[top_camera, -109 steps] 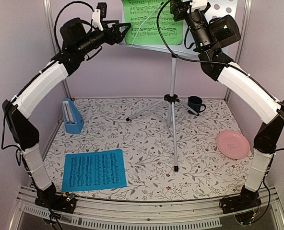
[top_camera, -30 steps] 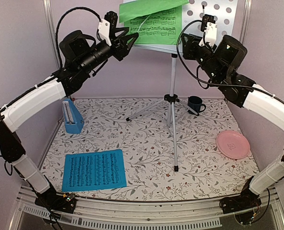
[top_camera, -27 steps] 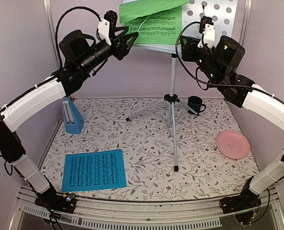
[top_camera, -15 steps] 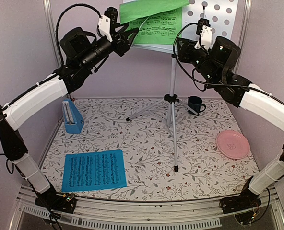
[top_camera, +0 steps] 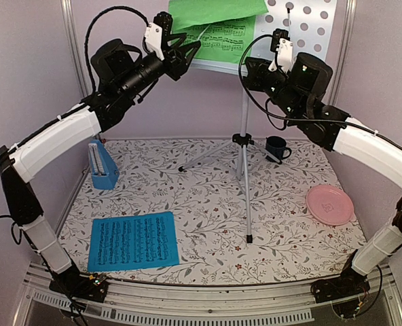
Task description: Set up the instrument practice props
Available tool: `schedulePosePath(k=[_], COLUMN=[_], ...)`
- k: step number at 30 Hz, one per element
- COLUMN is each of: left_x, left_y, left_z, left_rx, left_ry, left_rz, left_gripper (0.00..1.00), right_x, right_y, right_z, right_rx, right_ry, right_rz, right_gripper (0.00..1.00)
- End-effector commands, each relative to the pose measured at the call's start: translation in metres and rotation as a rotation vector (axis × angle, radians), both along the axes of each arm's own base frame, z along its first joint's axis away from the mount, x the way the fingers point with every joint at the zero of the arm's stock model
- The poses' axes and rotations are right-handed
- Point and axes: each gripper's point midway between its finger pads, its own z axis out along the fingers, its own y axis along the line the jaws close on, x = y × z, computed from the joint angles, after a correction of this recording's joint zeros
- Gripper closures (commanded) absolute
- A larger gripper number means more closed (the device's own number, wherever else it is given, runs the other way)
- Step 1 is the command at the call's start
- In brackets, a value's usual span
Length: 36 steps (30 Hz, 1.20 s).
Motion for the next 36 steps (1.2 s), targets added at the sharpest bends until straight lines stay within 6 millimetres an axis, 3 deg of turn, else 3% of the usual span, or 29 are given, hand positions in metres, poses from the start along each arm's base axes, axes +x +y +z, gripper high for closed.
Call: schedulePosePath(k=[1,13,18,22,23,26,32,36], left_x=[-0.005,0.0,-0.021,-0.038,-0.04,-0.041,-0.033,-0.032], left_y=[-0.005,-0.009,-0.003,0.007,0.01,0.008,-0.001,-0.002], left_z=[0.013,0.016,0.035,0.058,0.064,0.073,0.073,0.076], left_rx=[-0.018,-0.02,-0.055,-0.113,-0.125,-0.129,-0.112,-0.118], left_ry=[-0.037,-0.049,-0.095,-0.135,-0.146,-0.157,-0.141,-0.141], left_rz=[-0.005,0.014,-0.022,-0.052,-0.051,-0.062,-0.068,-0.076], left_gripper=[0.52,0.55,0.52,0.42,0.41,0.41,0.42,0.42], right_x=[0.005,0.004,0.004,-0.001,-0.005,-0.026,-0.059,-0.057], right_y=[0.001,-0.001,-0.002,0.002,0.004,0.009,-0.006,-0.017], right_z=[-0.005,-0.013,-0.014,-0.008,-0.004,0.016,0.072,0.098], right_rx=[-0.004,-0.043,-0.055,-0.08,-0.099,-0.149,-0.257,-0.359], right_ry=[0.026,0.059,0.059,0.027,0.001,-0.117,-0.385,-0.498], right_rz=[-0.011,-0.015,-0.024,0.009,0.03,0.112,0.082,-0.054], right_gripper=[1.0,1.0,1.0,1.0,0.97,0.73,0.36,0.28])
